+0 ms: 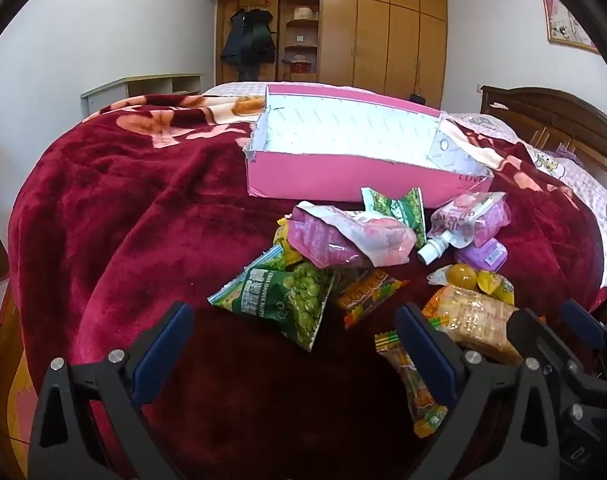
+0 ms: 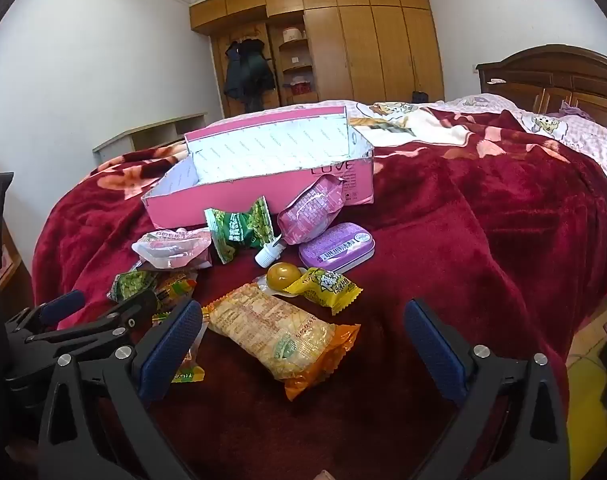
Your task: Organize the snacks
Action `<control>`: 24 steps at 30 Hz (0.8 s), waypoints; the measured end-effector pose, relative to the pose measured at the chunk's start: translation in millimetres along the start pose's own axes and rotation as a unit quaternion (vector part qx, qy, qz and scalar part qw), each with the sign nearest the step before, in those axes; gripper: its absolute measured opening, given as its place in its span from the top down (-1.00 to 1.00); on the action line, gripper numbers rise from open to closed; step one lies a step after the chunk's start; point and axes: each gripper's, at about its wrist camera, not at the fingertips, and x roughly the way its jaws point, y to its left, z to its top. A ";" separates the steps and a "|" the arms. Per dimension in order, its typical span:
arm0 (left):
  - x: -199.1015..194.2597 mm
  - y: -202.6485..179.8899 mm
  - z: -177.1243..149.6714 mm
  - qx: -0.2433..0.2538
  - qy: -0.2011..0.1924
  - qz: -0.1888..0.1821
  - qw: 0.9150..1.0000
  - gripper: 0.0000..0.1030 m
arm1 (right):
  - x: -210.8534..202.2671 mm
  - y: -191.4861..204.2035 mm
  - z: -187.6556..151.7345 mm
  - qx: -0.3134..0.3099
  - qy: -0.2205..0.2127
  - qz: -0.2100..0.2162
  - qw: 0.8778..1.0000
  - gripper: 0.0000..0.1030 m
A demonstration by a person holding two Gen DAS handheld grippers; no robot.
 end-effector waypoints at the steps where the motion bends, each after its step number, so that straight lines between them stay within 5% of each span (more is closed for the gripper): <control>1: 0.1 -0.1 0.0 0.001 0.000 0.001 1.000 -0.99 | 0.3 0.1 0.0 -0.001 0.002 -0.001 1.000 -1.00; 24: 4.6 3.8 -3.0 -0.004 0.006 0.001 1.000 -0.99 | 2.4 2.0 -3.3 0.002 0.007 0.002 1.000 -1.00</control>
